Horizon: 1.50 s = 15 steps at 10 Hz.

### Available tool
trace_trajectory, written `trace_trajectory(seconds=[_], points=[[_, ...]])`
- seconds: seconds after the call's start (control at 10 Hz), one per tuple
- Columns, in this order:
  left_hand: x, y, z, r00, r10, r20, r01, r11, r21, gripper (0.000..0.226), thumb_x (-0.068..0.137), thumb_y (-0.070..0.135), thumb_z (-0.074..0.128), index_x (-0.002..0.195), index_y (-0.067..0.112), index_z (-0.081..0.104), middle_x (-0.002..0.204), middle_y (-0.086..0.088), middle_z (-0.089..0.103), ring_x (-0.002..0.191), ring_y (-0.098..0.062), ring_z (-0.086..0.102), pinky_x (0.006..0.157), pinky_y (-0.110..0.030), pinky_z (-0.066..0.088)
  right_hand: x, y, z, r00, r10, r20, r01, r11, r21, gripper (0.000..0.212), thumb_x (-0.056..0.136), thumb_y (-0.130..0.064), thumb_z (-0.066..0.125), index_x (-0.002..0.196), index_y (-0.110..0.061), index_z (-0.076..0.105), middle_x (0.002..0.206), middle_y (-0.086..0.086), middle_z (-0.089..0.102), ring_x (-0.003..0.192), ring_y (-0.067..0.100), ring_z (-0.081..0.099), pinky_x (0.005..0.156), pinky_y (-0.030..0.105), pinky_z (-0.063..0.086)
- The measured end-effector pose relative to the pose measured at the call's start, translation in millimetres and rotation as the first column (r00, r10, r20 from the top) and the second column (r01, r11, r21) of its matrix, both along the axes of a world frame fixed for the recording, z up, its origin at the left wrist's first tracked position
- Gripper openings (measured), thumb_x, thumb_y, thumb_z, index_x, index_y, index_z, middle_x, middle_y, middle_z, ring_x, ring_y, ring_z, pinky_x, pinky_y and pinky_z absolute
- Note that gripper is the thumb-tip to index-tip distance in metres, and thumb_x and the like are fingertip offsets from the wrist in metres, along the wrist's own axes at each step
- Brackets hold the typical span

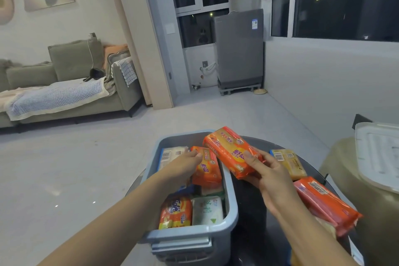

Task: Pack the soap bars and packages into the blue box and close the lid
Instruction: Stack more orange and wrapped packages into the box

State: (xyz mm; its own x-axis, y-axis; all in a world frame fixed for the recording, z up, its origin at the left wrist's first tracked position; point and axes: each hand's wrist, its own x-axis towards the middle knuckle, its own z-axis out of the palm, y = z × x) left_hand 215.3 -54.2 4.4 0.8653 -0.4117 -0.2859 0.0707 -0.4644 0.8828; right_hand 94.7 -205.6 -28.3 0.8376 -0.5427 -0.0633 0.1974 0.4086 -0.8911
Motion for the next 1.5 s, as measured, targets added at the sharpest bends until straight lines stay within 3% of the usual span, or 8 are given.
trace_trajectory(seconds=[0.1, 0.2, 0.3, 0.5, 0.9, 1.0, 1.2, 1.5], points=[[-8.2, -0.5, 12.1, 0.998, -0.017, -0.066, 0.017, 1.000, 0.005, 0.052, 0.099, 0.032, 0.042, 0.145, 0.010, 0.031, 0.147, -0.015, 0.042, 0.131, -0.031, 0.046, 0.078, -0.023, 0.049, 0.7, 1.1, -0.8, 1.000, 0.008, 0.004, -0.008, 1.000, 0.007, 0.056, 0.058, -0.035, 0.075, 0.109, -0.016, 0.062, 0.108, 0.006, 0.070, 0.092, 0.020, 0.070, 0.061, 0.028, 0.057], [-5.4, -5.6, 10.3, 0.999, -0.036, 0.018, 0.033, 0.987, 0.155, 0.052, 0.098, 0.038, 0.042, 0.139, 0.007, 0.039, 0.141, -0.017, 0.049, 0.126, -0.032, 0.051, 0.078, -0.027, 0.051, 0.2, 1.7, -0.1, 1.000, 0.015, 0.004, -0.015, 1.000, 0.016, 0.065, 0.059, -0.034, 0.075, 0.118, -0.013, 0.059, 0.112, 0.007, 0.068, 0.096, 0.021, 0.068, 0.064, 0.029, 0.057], [-8.0, -13.3, 17.2, 0.986, -0.138, 0.091, 0.097, 0.927, 0.361, 0.056, 0.099, 0.041, 0.035, 0.140, 0.003, 0.038, 0.142, -0.019, 0.046, 0.129, -0.034, 0.047, 0.105, -0.042, 0.041, -1.7, 2.7, 1.1, 1.000, 0.014, 0.011, -0.014, 1.000, 0.017, 0.069, 0.059, -0.033, 0.075, 0.122, -0.011, 0.057, 0.113, 0.008, 0.068, 0.095, 0.020, 0.069, 0.060, 0.026, 0.057], [-7.2, -19.0, 16.5, 0.940, -0.295, 0.172, 0.143, 0.797, 0.587, 0.048, 0.102, 0.027, 0.012, 0.144, 0.013, 0.031, 0.145, -0.016, 0.044, 0.137, -0.031, 0.035, 0.117, -0.044, 0.014, -5.6, 2.6, -0.1, 0.999, 0.040, -0.003, -0.040, 0.999, -0.013, 0.066, 0.059, -0.036, 0.075, 0.119, -0.015, 0.058, 0.111, 0.006, 0.068, 0.093, 0.020, 0.070, 0.061, 0.027, 0.057], [-16.2, -11.6, 3.9, 0.986, -0.058, 0.158, -0.016, 0.902, 0.430, 0.045, 0.103, 0.018, 0.014, 0.140, 0.003, 0.034, 0.149, -0.022, 0.032, 0.144, -0.034, 0.016, 0.119, -0.045, -0.003, -11.1, 6.1, 1.2, 1.000, 0.011, -0.006, -0.011, 0.999, -0.032, 0.064, 0.059, -0.037, 0.073, 0.118, -0.015, 0.059, 0.110, 0.006, 0.068, 0.095, 0.022, 0.068, 0.068, 0.032, 0.057], [-21.0, -7.0, 2.3, 0.962, -0.090, 0.257, 0.009, 0.954, 0.301, 0.044, 0.103, 0.025, 0.018, 0.136, 0.009, 0.043, 0.146, -0.013, 0.042, 0.139, -0.028, 0.030, 0.118, -0.043, 0.014, -10.3, 7.4, 0.4, 1.000, -0.003, 0.000, 0.003, 0.999, -0.035, 0.063, 0.060, -0.037, 0.072, 0.118, -0.015, 0.058, 0.110, 0.006, 0.068, 0.095, 0.022, 0.068, 0.068, 0.031, 0.057], [-22.2, -1.4, 11.6, 0.947, 0.019, 0.321, 0.024, 0.991, -0.130, 0.044, 0.096, 0.050, 0.031, 0.114, 0.021, 0.059, 0.113, -0.003, 0.069, 0.095, -0.011, 0.066, 0.075, -0.022, 0.051, -3.2, 13.7, -0.7, 1.000, -0.021, 0.010, 0.022, 0.996, -0.086, 0.060, 0.060, -0.042, 0.073, 0.114, -0.020, 0.058, 0.110, 0.004, 0.067, 0.095, 0.020, 0.068, 0.074, 0.035, 0.058], [-23.9, 5.4, 20.9, 0.986, -0.030, 0.162, 0.077, 0.953, -0.294, 0.044, 0.088, 0.033, 0.059, 0.128, 0.015, 0.052, 0.117, -0.009, 0.068, 0.102, -0.026, 0.068, 0.092, -0.048, 0.054, 10.8, 30.0, 6.8, 1.000, -0.021, 0.016, 0.026, 0.887, -0.461, 0.037, 0.067, -0.054, 0.064, 0.103, -0.046, 0.061, 0.094, -0.024, 0.065, 0.084, -0.012, 0.062, 0.056, 0.008, 0.050]])
